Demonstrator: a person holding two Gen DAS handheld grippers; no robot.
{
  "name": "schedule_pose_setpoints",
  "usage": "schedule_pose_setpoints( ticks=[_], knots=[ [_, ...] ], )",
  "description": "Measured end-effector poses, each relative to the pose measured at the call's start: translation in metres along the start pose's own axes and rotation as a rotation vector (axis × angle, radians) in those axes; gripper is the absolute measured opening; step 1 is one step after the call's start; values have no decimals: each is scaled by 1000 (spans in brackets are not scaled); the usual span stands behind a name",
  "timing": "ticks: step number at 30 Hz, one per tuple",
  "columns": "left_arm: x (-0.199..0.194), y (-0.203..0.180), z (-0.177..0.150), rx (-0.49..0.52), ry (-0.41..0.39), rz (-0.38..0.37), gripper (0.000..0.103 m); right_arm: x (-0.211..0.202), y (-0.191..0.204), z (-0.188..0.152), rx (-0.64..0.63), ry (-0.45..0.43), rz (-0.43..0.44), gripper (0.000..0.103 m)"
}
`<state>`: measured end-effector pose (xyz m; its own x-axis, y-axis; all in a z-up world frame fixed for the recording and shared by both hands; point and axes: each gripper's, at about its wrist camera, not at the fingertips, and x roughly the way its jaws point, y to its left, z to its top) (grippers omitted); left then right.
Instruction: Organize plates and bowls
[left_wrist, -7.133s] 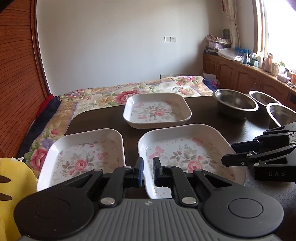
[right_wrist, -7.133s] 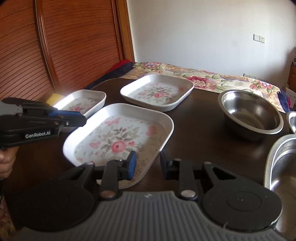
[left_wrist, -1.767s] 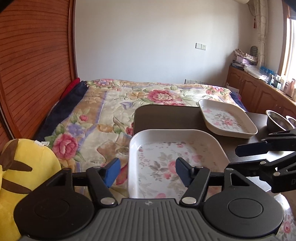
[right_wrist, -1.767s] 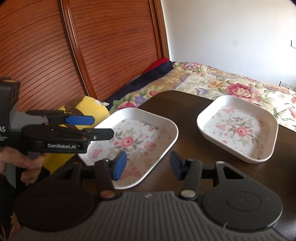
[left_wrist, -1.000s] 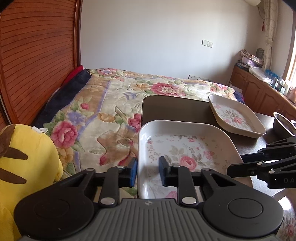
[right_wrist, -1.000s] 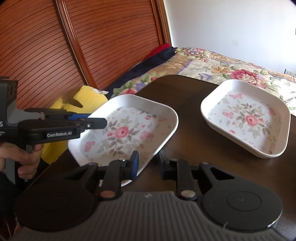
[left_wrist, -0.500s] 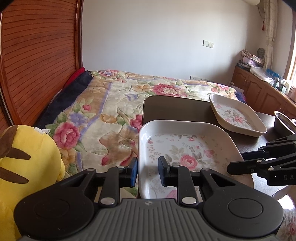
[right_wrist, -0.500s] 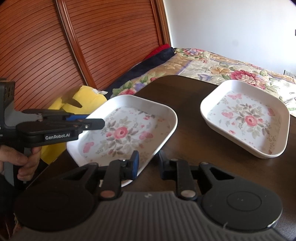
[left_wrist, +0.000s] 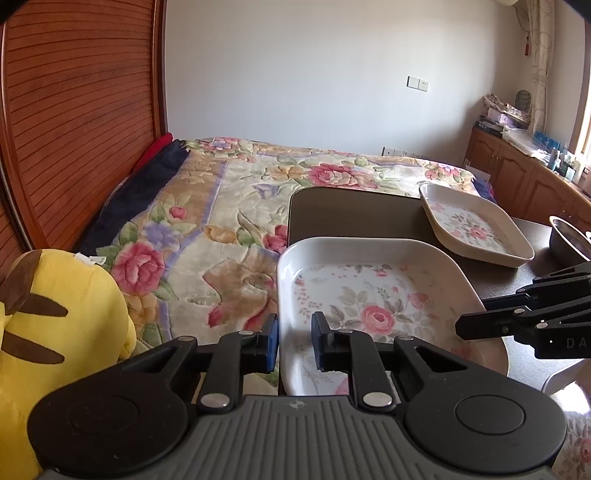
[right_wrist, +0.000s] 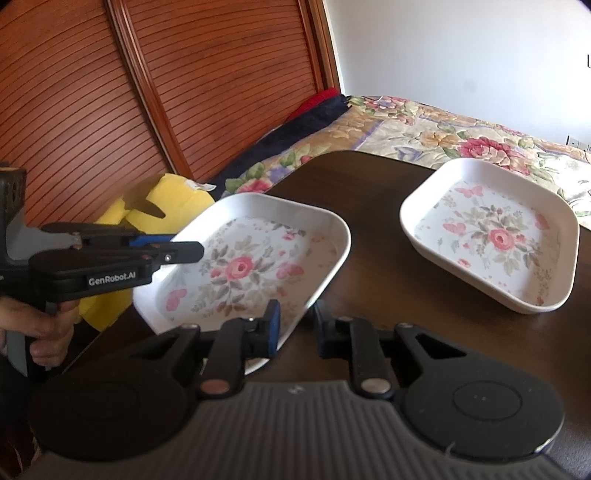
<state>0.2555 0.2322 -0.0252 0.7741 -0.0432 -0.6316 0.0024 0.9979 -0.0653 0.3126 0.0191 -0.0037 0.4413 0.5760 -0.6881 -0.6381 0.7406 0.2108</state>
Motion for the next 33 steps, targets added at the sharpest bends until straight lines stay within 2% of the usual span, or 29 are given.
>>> schedule_pose_setpoints(
  ticks=[8, 20, 33],
  knots=[
    [-14, -6, 0, -15, -9, -22, 20, -15, -6, 1, 11, -40, 2, 20],
    [-52, -38, 1, 7, -63, -48, 20, -54, -15, -12, 34, -98, 4, 20],
    [-84, -82, -21, 38, -80, -91, 20, -103, -26, -48, 47, -134, -21, 20]
  ],
)
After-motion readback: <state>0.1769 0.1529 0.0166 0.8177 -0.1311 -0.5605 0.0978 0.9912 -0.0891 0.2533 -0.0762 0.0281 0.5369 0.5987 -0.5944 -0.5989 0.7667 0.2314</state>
